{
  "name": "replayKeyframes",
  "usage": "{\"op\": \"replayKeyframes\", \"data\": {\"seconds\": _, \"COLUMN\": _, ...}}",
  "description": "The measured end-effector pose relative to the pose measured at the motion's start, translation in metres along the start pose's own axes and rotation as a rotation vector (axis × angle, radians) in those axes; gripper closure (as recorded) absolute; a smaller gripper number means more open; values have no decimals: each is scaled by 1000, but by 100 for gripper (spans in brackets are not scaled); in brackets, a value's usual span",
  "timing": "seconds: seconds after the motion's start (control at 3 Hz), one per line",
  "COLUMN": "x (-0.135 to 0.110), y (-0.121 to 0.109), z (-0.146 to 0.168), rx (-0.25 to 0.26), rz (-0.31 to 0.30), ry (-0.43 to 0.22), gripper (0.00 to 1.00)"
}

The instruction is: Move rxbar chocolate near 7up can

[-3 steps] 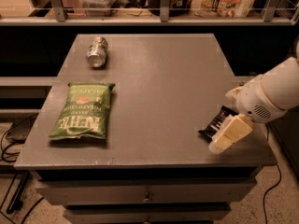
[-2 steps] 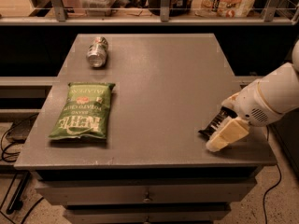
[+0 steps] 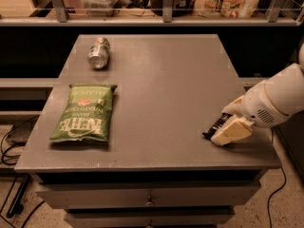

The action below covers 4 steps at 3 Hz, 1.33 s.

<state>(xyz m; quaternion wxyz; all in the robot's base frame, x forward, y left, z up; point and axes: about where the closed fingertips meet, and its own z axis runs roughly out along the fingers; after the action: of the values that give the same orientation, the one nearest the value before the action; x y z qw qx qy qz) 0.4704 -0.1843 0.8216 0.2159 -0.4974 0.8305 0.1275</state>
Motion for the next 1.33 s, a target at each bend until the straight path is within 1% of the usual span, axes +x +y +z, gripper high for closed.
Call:
{"op": "replayKeyframes", "data": {"seconds": 0.33, "x": -2, "y": 0, "z": -3, "rx": 0, "rz": 0, "ry": 0, "gripper": 96}}
{"op": "replayKeyframes", "data": {"seconds": 0.67, "x": -2, "y": 0, "z": -3, "rx": 0, "rz": 0, "ry": 0, "gripper": 100}}
{"op": "replayKeyframes", "data": {"seconds": 1.0, "x": -41, "y": -10, "z": -23, "rx": 0, "rz": -66, "ry": -83, "gripper": 100}}
{"op": "replayKeyframes", "data": {"seconds": 1.33, "x": -128, "y": -30, "z": -82, "rx": 32, "rz": -214, "ry": -268, "gripper": 100}}
